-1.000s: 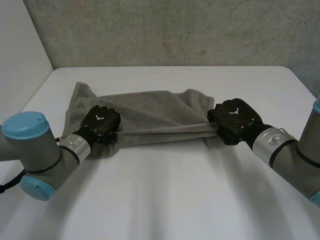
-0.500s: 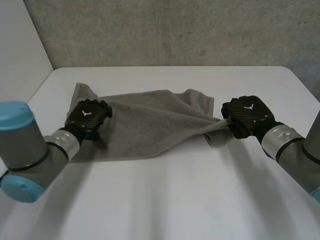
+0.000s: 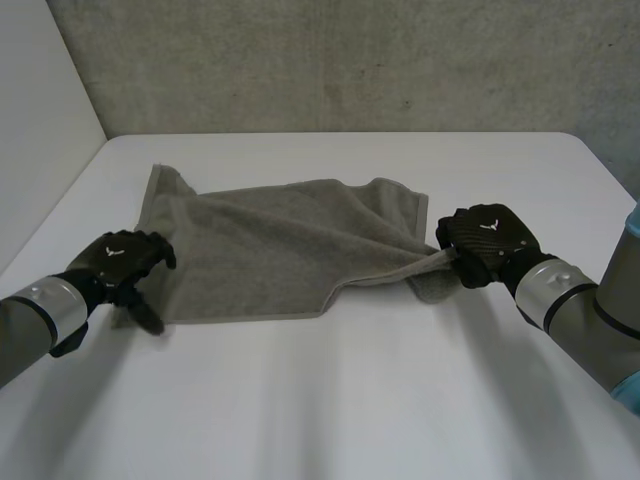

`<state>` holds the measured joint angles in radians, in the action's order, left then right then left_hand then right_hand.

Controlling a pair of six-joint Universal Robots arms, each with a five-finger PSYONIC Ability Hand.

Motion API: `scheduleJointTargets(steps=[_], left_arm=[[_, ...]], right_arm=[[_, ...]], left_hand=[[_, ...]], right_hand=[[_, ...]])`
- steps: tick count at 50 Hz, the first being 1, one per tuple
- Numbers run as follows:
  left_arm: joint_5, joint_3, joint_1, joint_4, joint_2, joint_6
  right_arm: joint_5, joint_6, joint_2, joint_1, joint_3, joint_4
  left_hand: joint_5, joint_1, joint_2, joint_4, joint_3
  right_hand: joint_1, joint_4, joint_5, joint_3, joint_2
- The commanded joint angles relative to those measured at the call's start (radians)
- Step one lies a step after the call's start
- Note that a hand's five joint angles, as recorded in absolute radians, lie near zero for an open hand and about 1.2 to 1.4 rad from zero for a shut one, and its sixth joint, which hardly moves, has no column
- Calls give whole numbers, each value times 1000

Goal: Fold the towel.

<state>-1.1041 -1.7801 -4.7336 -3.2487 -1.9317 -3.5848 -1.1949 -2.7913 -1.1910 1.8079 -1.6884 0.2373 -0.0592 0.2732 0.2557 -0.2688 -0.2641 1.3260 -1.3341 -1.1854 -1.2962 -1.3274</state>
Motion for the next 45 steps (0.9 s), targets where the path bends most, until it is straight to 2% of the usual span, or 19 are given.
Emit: scheduleJointTargets(steps=[1,13,45], left_arm=[[-10,-4,-40,-82,-58,-61],[-19,7,-45,-129,-124,-66],[-22,44,-45,-129,-173,-65]], right_arm=[[0,4,2,1,-2,0],[-3,10,16,1,-2,-1],[-8,15,24,1,-4,0]], left_hand=[[-9,-30,-13,26,21],[-50,11,28,-15,-20],[-267,228,246,-232,-237]], right_hand=[[70,-62,-36,-100,-69],[70,-62,-36,-100,-69],[70,-62,-36,-100,-69]])
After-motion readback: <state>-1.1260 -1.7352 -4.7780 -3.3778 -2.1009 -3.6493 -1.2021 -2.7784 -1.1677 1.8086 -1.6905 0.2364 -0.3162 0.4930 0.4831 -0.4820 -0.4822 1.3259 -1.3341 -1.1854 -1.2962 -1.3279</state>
